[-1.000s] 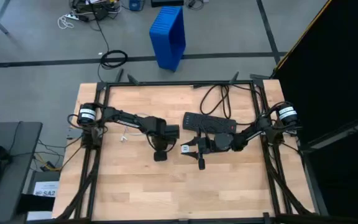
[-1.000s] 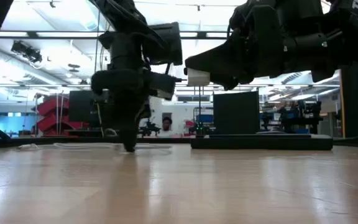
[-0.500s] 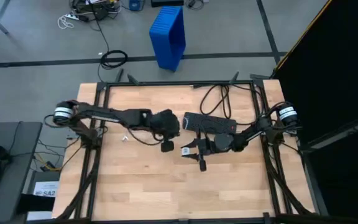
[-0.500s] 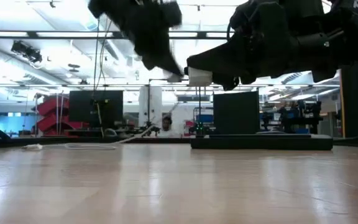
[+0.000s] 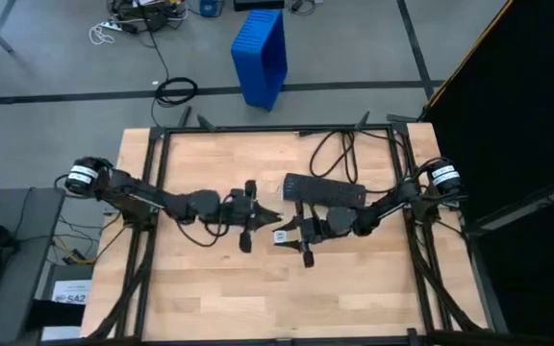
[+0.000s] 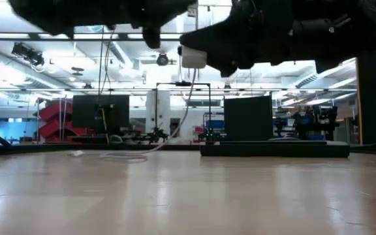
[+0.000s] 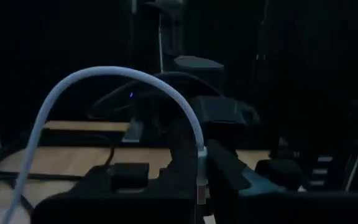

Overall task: Insert USB
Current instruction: Insert the white charger cable into the white charger adapter

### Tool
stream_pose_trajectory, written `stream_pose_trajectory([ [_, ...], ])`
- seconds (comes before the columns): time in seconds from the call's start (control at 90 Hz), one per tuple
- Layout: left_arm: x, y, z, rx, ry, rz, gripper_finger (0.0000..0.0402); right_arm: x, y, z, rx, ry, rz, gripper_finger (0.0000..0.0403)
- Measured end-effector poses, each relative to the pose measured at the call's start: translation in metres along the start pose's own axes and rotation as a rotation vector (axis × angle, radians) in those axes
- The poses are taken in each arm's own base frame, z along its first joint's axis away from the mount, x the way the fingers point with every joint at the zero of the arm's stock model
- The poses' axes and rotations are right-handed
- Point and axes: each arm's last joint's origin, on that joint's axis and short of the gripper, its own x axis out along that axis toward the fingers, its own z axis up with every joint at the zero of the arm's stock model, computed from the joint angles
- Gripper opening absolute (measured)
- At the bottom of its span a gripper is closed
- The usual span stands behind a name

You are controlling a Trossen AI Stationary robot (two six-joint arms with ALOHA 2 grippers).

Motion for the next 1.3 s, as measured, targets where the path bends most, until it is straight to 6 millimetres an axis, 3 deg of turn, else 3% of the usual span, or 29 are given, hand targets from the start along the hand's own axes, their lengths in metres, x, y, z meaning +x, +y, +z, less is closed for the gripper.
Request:
stream_pose_trajectory([
  [0.2, -0.006, -0.028, -0.015, 0.052, 0.039, 0.023, 0.0000, 0.001, 0.009, 0.004, -0.055, -0.011, -0.011, 0.0118],
  [0.356, -0.004, -0.042, -0.020, 0.089, -0.050, -0.003, 0.0000, 0.001, 0.010, 0.003, -0.051, 0.008, -0.030, 0.0118],
  [0.811, 0.018, -0.045, -0.044, 0.155, 0.013, 0.050, 0.0000, -0.001, 0.018, 0.004, -0.069, 0.006, -0.012, 0.0118],
  [1.122, 0.023, -0.051, -0.044, 0.224, -0.014, 0.038, 0.0000, -0.005, 0.033, -0.003, -0.355, 0.090, -0.030, 0.0118],
  [1.3, 0.022, -0.057, -0.044, 0.265, -0.018, -0.007, 0.0000, -0.007, 0.040, -0.002, -0.425, 0.094, -0.047, 0.0118],
])
